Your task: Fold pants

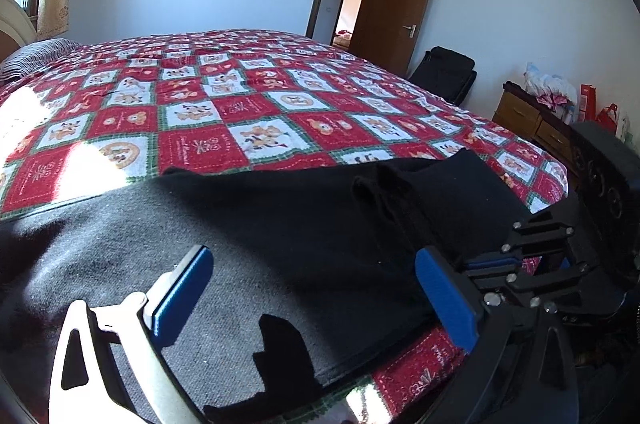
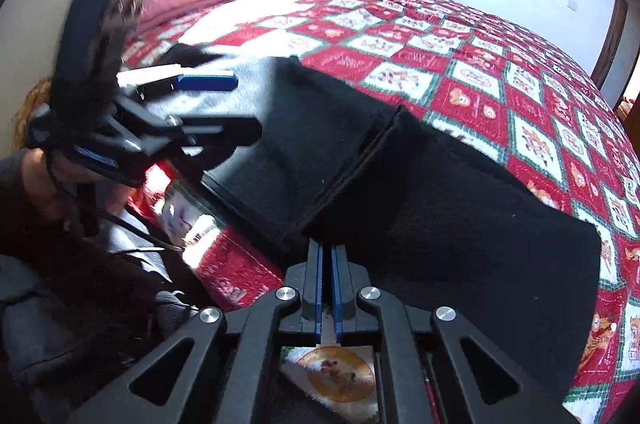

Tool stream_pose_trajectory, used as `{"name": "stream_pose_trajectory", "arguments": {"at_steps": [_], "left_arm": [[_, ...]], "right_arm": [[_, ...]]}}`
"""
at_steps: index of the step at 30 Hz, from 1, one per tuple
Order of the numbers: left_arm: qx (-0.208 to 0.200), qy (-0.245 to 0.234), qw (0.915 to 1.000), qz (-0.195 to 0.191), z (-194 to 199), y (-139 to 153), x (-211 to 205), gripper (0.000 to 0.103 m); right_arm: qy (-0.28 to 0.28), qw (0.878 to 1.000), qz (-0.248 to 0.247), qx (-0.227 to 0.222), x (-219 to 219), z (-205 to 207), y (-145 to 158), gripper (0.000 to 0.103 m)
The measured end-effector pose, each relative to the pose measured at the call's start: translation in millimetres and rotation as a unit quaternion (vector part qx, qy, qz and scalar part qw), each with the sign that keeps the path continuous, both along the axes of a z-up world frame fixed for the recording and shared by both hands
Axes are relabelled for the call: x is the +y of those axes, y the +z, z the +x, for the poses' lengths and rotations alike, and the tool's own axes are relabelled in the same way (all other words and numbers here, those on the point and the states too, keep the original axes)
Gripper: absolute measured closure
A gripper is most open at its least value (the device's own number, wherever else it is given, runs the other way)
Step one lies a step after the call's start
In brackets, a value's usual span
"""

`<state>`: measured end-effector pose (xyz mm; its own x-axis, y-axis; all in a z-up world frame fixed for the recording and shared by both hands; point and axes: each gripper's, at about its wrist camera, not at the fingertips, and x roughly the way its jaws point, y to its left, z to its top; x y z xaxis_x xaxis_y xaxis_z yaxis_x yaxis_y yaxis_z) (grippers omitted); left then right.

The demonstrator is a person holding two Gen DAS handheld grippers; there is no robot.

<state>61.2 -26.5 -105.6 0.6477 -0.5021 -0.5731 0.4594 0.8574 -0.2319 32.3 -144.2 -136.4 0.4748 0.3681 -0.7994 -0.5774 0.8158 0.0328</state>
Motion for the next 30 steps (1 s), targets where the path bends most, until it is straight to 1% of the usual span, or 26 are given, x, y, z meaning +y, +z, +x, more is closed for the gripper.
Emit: {"name": "stream_pose_trajectory", "arguments": {"at_steps": [2, 3, 4, 5, 6, 7, 8, 11, 14, 15, 16, 17, 18, 19, 20, 21, 22, 23, 24, 28, 30], "left_arm": [[0.001, -0.013, 0.9999, 0.000, 0.5, 1.5, -7.5, 0.000], [0.001, -0.020, 0.9998, -0.002, 1.1, 2.9, -11.1, 0.000], [0.001, -0.026, 0.9997, -0.004, 2.6, 4.6, -15.2, 0.000], [0.003, -0.030, 0.9995, -0.009, 4.6, 5.7, -18.3, 0.000], [0.010, -0.037, 0.9991, -0.017, 9.0, 6.7, -22.9, 0.000], [0.016, -0.041, 0.9988, -0.022, 12.9, 7.1, -27.3, 0.000], [0.025, -0.046, 0.9983, -0.028, 17.9, 7.3, -33.7, 0.000], [0.056, -0.056, 0.9958, -0.046, 32.5, 2.3, -51.8, 0.000], [0.093, -0.061, 0.9923, -0.054, 43.4, -7.8, -66.4, 0.002], [0.102, -0.065, 0.9910, -0.057, 45.1, -10.3, -70.0, 0.006], [0.100, -0.069, 0.9911, -0.054, 44.3, -11.0, -73.3, 0.013], [0.094, -0.070, 0.9922, -0.043, 43.0, -10.6, -76.9, 0.019], [0.091, -0.073, 0.9926, -0.033, 42.5, -10.1, -79.6, 0.033], [0.092, -0.076, 0.9925, -0.028, 43.3, -10.1, -81.0, 0.050], [0.094, -0.075, 0.9924, -0.024, 44.4, -10.7, -81.2, 0.060], [0.097, -0.067, 0.9928, -0.019, 46.1, -11.2, -79.5, 0.076], [0.099, -0.065, 0.9927, -0.024, 47.9, -11.0, -76.6, 0.083], [0.100, -0.068, 0.9921, -0.033, 48.2, -9.8, -72.5, 0.088], [0.097, -0.068, 0.9924, -0.035, 47.7, -8.1, -70.4, 0.089], [0.070, -0.070, 0.9944, -0.036, 40.2, 6.8, -65.0, 0.091], [0.062, -0.060, 0.9956, -0.036, 38.3, 14.4, -58.1, 0.091]], "right_arm": [[0.003, 1.000, -0.002, 0.021, -1.9, 4.7, -6.8, 0.097], [0.010, 1.000, -0.003, 0.027, -5.3, 4.5, -3.7, 0.096], [0.016, 1.000, -0.002, 0.026, -9.3, 2.5, 1.8, 0.090], [0.022, 1.000, 0.004, 0.020, -15.5, -0.6, 8.9, 0.079], [0.024, 1.000, 0.012, 0.008, -26.7, -4.4, 17.3, 0.073], [0.017, 1.000, 0.017, -0.003, -37.1, -5.8, 22.6, 0.063], [0.003, 1.000, 0.021, -0.012, -48.2, -6.1, 26.7, 0.059], [-0.069, 0.996, 0.047, -0.023, -92.0, 1.7, 32.2, 0.059], [-0.157, 0.983, 0.096, -0.011, -136.3, 14.8, 28.6, 0.059], [-0.189, 0.976, 0.111, -0.006, -150.5, 21.4, 27.2, 0.059], [-0.211, 0.970, 0.120, -0.004, -158.3, 25.5, 25.7, 0.059], [-0.233, 0.964, 0.130, -0.001, -167.1, 29.0, 23.4, 0.059], [-0.247, 0.959, 0.137, 0.000, -172.6, 31.3, 22.0, 0.059], [-0.260, 0.955, 0.146, 0.000, -178.2, 33.2, 20.8, 0.058], [-0.269, 0.951, 0.152, 0.000, -182.9, 33.8, 20.0, 0.056], [-0.278, 0.948, 0.155, -0.001, -185.2, 33.9, 19.2, 0.055], [-0.281, 0.947, 0.157, -0.003, -189.8, 32.1, 19.1, 0.052], [-0.283, 0.946, 0.158, -0.006, -189.3, 31.5, 19.6, 0.052], [-0.283, 0.946, 0.158, -0.009, -192.0, 30.2, 19.8, 0.052], [-0.277, 0.946, 0.164, -0.032, -189.2, 23.2, 26.7, 0.052], [-0.273, 0.947, 0.165, -0.044, -186.1, 21.2, 30.7, 0.051]]}}
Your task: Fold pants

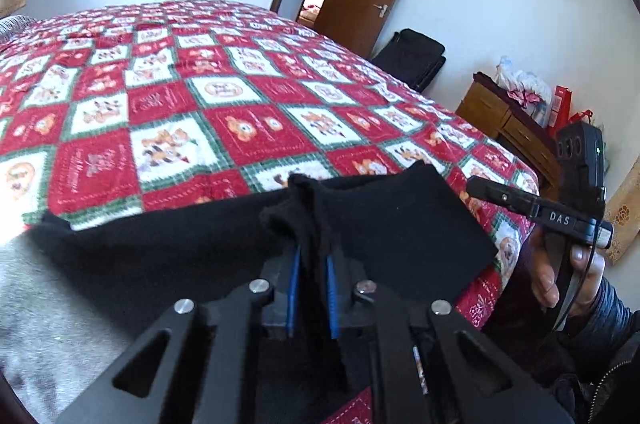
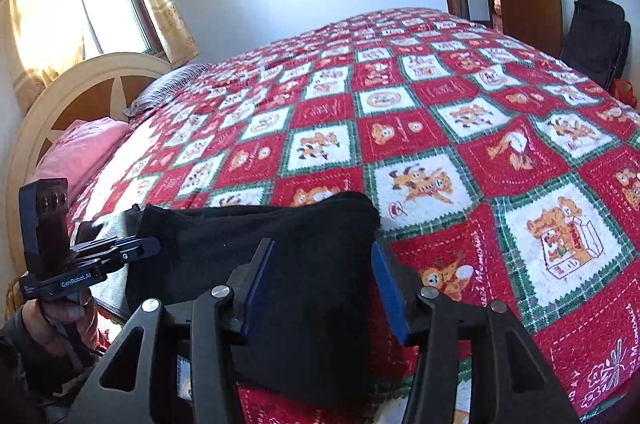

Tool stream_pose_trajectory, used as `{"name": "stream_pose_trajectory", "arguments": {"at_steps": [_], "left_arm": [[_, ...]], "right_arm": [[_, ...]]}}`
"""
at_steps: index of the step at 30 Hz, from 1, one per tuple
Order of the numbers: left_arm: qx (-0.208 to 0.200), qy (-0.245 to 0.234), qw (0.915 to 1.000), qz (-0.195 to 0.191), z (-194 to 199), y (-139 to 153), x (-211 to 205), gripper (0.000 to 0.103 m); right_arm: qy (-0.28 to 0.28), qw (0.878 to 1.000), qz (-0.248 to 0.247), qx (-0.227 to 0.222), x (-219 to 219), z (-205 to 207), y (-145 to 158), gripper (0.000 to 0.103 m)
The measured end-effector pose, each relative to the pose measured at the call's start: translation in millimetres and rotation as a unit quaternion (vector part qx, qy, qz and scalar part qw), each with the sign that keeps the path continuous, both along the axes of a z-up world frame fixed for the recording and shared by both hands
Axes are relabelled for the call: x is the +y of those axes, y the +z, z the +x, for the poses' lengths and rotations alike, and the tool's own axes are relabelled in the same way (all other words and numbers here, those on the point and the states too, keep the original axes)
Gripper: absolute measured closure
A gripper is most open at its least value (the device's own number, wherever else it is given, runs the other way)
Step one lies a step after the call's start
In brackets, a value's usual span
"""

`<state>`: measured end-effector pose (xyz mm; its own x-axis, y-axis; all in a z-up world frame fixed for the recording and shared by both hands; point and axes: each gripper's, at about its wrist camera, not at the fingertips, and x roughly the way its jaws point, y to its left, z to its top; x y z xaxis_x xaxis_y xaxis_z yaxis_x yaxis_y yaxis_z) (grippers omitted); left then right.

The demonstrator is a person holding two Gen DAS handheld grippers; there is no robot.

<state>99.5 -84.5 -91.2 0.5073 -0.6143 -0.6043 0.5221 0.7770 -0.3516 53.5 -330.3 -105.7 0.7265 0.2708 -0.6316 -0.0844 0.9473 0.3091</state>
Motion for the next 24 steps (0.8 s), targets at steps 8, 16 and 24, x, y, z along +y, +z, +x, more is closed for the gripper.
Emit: {"name": "stream_pose_trajectory", "arguments": {"at_steps": [8, 16, 24], "left_arm": [[0.029, 0.042, 0.9986, 0.014, 13.2, -15.2, 22.2, 0.091], [0.025, 0.037, 0.9985, 0.033, 11.2, -26.9, 20.3, 0.060], [-0.057, 0.100, 0.9892, 0.090, -18.0, -3.0, 88.3, 0.021]], "right_arm": [[0.070, 0.997, -0.008, -0.035, 32.4, -10.9, 6.8, 0.041], [0.145, 0.981, -0.120, 0.051, 78.1, -1.4, -34.9, 0.040], [0.137, 0.983, -0.125, -0.014, 94.0, -12.3, -5.5, 0.040]]}}
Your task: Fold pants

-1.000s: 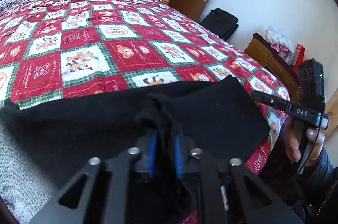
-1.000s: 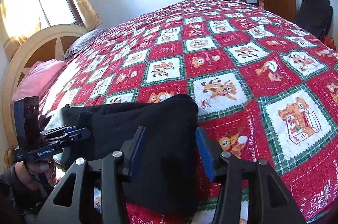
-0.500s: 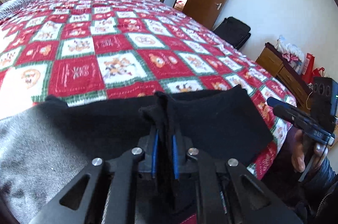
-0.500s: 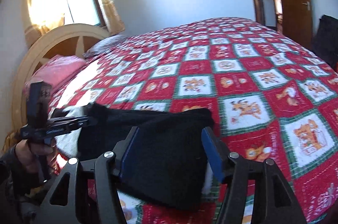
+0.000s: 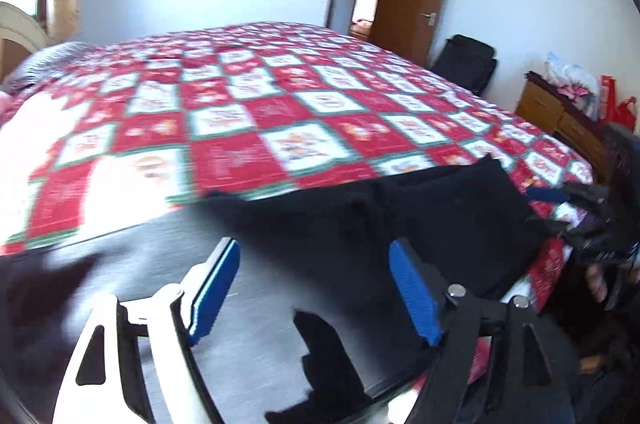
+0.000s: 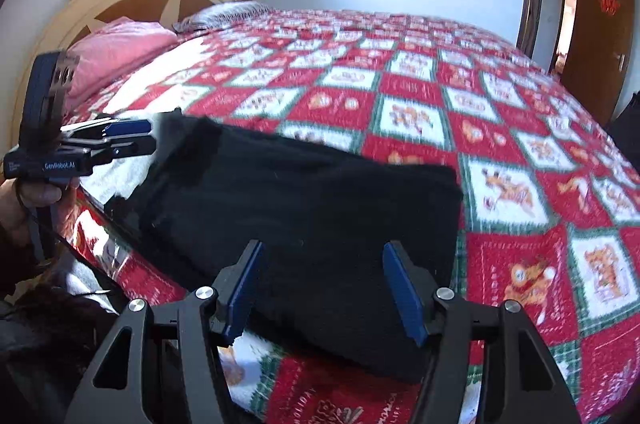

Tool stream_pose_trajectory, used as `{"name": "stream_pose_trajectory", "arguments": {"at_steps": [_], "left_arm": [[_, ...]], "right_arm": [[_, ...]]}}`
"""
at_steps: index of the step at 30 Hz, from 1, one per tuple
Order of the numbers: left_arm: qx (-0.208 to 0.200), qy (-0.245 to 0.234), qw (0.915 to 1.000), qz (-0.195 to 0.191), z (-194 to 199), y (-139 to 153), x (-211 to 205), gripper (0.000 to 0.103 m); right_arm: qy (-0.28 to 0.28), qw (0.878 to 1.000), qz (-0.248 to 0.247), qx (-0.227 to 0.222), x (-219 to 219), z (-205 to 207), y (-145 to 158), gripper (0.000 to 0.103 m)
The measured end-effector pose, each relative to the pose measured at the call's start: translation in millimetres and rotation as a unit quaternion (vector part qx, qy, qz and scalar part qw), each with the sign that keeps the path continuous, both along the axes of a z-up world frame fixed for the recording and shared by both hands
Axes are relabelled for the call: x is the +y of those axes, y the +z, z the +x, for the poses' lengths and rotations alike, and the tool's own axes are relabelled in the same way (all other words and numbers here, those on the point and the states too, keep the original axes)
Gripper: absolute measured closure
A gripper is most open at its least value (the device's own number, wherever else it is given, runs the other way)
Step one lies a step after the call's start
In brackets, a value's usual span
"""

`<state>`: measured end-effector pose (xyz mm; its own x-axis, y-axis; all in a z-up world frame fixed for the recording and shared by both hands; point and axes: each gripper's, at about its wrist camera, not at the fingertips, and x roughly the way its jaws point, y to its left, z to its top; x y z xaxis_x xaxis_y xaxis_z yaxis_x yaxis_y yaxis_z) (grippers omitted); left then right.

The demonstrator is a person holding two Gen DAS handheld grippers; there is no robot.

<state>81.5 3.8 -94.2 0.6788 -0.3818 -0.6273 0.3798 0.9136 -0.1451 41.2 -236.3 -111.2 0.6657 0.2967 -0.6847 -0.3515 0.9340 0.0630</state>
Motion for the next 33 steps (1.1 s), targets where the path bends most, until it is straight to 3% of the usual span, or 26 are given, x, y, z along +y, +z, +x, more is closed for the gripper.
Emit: {"name": "stream_pose_trajectory", "arguments": {"at_steps": [4, 9, 11, 15, 18, 21, 26, 29, 32, 33], "left_arm": [[-0.008, 0.062, 0.9978, 0.023, -8.6, 1.4, 60.9, 0.020], [-0.020, 0.156, 0.9872, 0.027, -20.5, 1.3, 136.6, 0.012], [-0.021, 0.182, 0.9829, 0.022, -21.0, -0.5, 158.6, 0.012], [-0.015, 0.220, 0.9753, 0.014, -17.9, -13.4, 189.2, 0.012], [0.004, 0.232, 0.9726, -0.003, -14.7, -31.0, 201.1, 0.012], [0.021, 0.227, 0.9729, -0.039, -18.6, -43.4, 209.3, 0.012], [0.029, 0.223, 0.9723, -0.063, -22.2, -48.9, 212.4, 0.017], [0.031, 0.226, 0.9702, -0.081, -23.8, -48.2, 220.0, 0.028], [0.028, 0.221, 0.9714, -0.081, -27.4, -44.9, 218.1, 0.054], [0.028, 0.224, 0.9713, -0.074, -26.6, -44.1, 215.8, 0.056]], "right_arm": [[0.053, 0.998, 0.021, -0.014, 38.4, 2.8, 14.2, 0.040], [0.133, 0.991, 0.028, -0.009, 102.5, 11.2, 12.6, 0.040], [0.152, 0.988, 0.028, 0.009, 120.8, 16.2, 4.4, 0.040], [0.157, 0.983, -0.008, 0.094, 147.6, 34.9, -36.1, 0.040], [0.160, 0.985, -0.009, 0.062, 146.3, 24.8, -27.7, 0.040], [0.156, 0.987, 0.028, 0.039, 134.2, 17.5, -13.3, 0.040], [0.120, 0.991, 0.054, 0.022, 119.0, 19.2, -7.5, 0.040], [0.103, 0.993, 0.053, 0.028, 115.2, 24.3, -11.6, 0.040], [0.085, 0.995, 0.043, 0.029, 112.3, 26.8, -14.4, 0.040], [0.081, 0.995, 0.043, 0.028, 110.8, 27.0, -15.3, 0.040]]}}
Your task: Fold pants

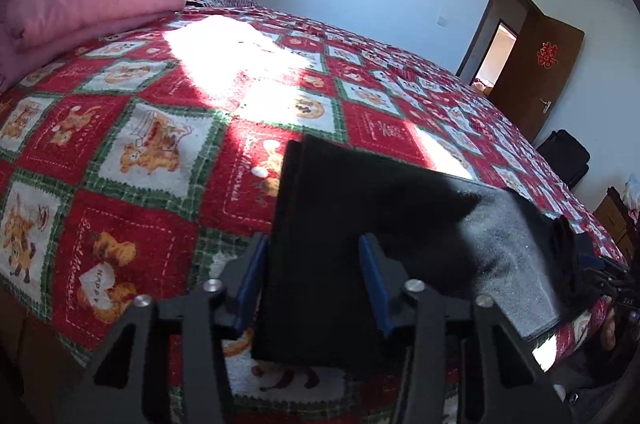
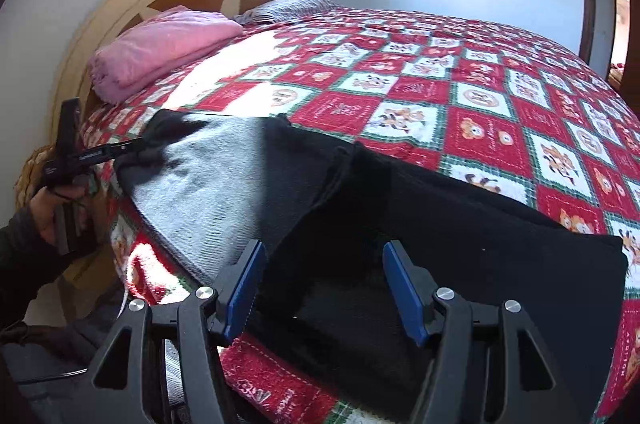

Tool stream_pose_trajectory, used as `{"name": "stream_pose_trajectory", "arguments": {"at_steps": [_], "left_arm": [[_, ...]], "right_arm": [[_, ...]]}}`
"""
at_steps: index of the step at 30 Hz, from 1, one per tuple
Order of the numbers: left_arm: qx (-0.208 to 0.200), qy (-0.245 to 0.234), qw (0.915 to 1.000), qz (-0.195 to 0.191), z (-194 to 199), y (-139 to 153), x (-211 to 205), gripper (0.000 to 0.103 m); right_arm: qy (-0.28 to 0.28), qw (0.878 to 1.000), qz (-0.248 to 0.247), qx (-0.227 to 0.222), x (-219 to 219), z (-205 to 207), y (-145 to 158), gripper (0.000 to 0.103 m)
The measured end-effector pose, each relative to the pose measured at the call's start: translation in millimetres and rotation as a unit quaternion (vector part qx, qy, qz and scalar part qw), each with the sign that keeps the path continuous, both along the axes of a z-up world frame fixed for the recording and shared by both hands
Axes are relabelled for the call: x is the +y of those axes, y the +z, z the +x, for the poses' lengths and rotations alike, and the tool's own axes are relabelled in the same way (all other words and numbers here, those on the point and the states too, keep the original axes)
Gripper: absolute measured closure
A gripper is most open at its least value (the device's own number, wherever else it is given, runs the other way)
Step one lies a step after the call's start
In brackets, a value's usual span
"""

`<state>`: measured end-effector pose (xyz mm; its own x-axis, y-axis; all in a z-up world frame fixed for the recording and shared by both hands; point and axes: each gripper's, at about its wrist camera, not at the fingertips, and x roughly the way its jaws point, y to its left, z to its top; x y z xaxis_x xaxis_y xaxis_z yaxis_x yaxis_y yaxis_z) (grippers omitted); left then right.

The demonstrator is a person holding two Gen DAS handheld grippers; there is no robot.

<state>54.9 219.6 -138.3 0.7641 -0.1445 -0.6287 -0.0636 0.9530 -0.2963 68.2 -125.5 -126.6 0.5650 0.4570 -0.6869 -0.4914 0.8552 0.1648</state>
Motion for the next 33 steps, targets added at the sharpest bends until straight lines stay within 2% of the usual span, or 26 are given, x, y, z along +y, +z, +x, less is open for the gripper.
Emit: {"name": "stream_pose_trajectory", "arguments": {"at_steps": [2, 4, 5, 8, 10, 12, 14, 16, 20, 25, 26, 29, 33], "left_arm": [[0.006, 0.002, 0.9999, 0.009, 2.2, -1.0, -2.3, 0.056], [0.007, 0.005, 0.9999, -0.006, 2.3, -4.8, 3.8, 0.050], [0.006, 0.006, 0.9997, -0.021, 2.2, -7.0, 7.8, 0.049], [0.001, -0.009, 0.9997, -0.022, 2.4, -9.5, 7.4, 0.047], [-0.002, -0.019, 0.9988, -0.044, 3.5, -14.0, 11.3, 0.043], [-0.006, -0.028, 0.9981, -0.055, 2.6, -15.6, 14.2, 0.043], [-0.006, -0.031, 0.9981, -0.053, 1.6, -12.5, 13.8, 0.053], [-0.019, -0.036, 0.9976, -0.057, -1.1, -4.9, 13.5, 0.084], [-0.040, -0.057, 0.9957, -0.061, -4.4, 12.2, 8.6, 0.084], [-0.065, -0.063, 0.9854, -0.144, -9.0, 16.4, 22.3, 0.084], [-0.067, -0.062, 0.9845, -0.150, -9.4, 17.6, 22.4, 0.084], [-0.087, -0.067, 0.9814, -0.157, -13.0, 29.9, 17.0, 0.084], [-0.124, -0.094, 0.9779, -0.140, -16.0, 61.5, -5.7, 0.084]], "right_arm": [[-0.005, 1.000, 0.001, 0.002, -2.7, 0.9, -0.5, 0.040], [-0.010, 1.000, 0.001, 0.005, -4.0, 2.0, -2.0, 0.040], [-0.012, 1.000, 0.000, 0.006, -4.3, 2.5, -2.9, 0.040], [-0.014, 1.000, -0.002, 0.009, -3.2, 3.1, -5.3, 0.040], [-0.014, 1.000, -0.004, 0.010, -2.0, 3.3, -7.1, 0.040], [-0.015, 1.000, -0.005, 0.010, -0.2, 2.7, -8.0, 0.040], [-0.016, 1.000, -0.007, 0.006, 0.4, 1.9, -7.0, 0.040], [-0.018, 1.000, -0.006, -0.003, -0.8, 0.4, -3.5, 0.040], [-0.032, 0.999, 0.006, -0.018, -9.8, -0.1, 4.6, 0.040], [-0.057, 0.998, 0.018, -0.019, -21.1, 4.2, 9.2, 0.040], [-0.062, 0.998, 0.020, -0.018, -23.7, 5.1, 10.1, 0.040], [-0.078, 0.996, 0.028, -0.018, -33.3, 5.5, 15.0, 0.040], [-0.099, 0.994, 0.035, -0.022, -49.9, 4.6, 28.2, 0.040]]}}
